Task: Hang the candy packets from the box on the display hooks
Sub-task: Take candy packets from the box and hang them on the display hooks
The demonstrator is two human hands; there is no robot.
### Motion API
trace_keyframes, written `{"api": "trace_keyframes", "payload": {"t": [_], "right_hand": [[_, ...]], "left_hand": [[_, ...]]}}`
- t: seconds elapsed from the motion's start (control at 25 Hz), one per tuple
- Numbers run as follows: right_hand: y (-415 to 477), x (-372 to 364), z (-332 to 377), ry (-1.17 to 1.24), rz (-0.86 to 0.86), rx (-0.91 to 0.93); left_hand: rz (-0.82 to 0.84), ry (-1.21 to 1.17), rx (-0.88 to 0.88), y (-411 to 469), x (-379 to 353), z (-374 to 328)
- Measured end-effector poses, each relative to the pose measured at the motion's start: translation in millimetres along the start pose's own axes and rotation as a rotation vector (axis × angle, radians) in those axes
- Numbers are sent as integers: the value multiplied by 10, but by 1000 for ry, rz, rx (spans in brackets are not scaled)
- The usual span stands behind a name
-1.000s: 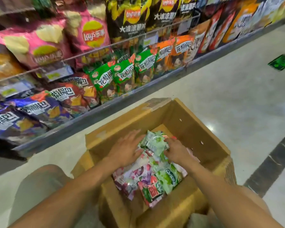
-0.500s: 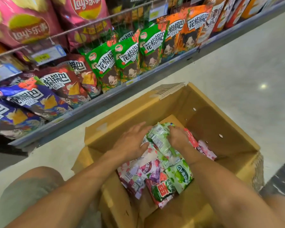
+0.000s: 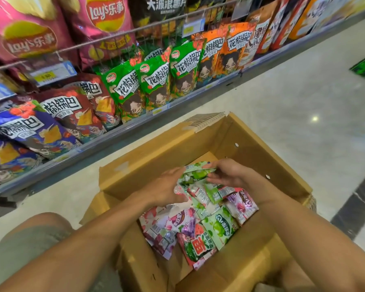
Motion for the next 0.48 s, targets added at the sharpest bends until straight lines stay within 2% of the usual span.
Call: {"api": "trace_keyframes", "payload": {"t": [0.2, 0.32, 0.4, 0.48], "right_hand": [[-333, -197, -5, 268, 170, -152], [-403, -271, 54, 347, 205, -146], [-370, -197, 98, 337, 198, -107], [-242, 84, 72, 146, 59, -23]], "left_hand": [[-41, -570, 10, 113, 196, -105], [-61, -694, -21, 164, 222, -123], [-118, -766, 5, 170, 285, -91], [-143, -818, 50, 172, 333, -44]]}}
Point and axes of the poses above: each hand's wrist, its own y-axis towards the middle knuckle, its own x-axis out of the back of the hand, z = x × y, the point moved 9 cm from there along y, towards the middle knuckle, and after that the axes turned 10 degrees about x, right-handed, at the moved point
